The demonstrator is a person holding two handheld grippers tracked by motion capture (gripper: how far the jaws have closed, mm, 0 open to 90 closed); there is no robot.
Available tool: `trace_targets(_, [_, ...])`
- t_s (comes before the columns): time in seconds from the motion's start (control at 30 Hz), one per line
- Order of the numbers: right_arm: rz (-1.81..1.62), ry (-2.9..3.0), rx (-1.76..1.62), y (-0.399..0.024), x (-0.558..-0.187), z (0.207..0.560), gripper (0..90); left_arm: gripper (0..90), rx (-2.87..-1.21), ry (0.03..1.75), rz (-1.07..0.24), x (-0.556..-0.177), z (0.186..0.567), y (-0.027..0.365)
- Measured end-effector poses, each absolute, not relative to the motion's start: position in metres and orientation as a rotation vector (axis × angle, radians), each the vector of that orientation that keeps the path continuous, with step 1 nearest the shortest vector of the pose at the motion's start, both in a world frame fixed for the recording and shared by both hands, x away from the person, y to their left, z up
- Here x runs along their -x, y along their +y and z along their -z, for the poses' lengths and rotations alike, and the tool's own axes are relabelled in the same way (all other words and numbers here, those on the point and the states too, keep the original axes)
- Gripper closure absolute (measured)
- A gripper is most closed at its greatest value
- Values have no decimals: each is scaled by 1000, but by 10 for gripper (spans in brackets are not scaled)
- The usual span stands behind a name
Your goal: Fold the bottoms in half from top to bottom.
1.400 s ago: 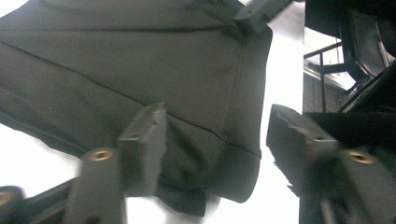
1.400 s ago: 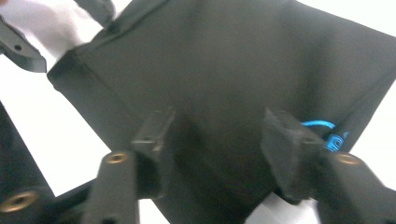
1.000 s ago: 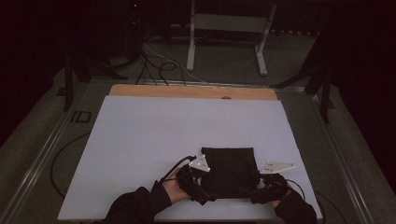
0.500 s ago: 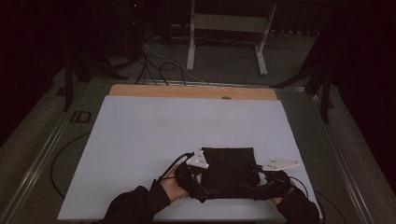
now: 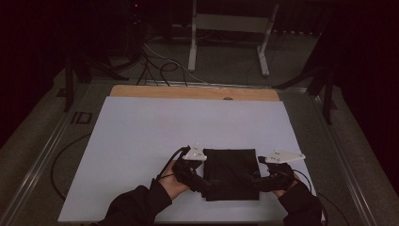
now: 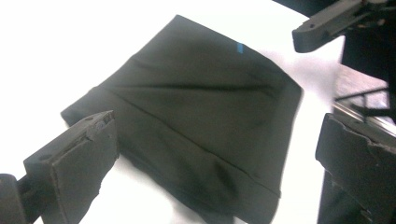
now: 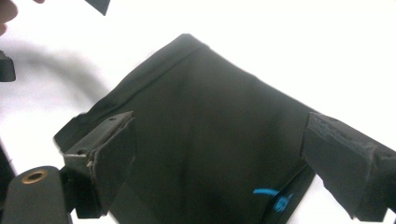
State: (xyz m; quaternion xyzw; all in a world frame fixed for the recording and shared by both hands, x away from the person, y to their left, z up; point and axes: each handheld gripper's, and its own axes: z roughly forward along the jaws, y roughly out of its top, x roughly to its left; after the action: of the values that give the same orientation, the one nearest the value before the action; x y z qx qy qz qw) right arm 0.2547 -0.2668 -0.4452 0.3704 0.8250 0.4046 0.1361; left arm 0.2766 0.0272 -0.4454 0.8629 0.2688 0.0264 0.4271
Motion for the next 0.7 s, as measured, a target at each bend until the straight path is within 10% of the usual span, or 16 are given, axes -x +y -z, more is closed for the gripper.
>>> trace_targets(0.7, [-1087,2311,-1224,-269,-290,472,111,0,-2143,873,-61,-306,477,14])
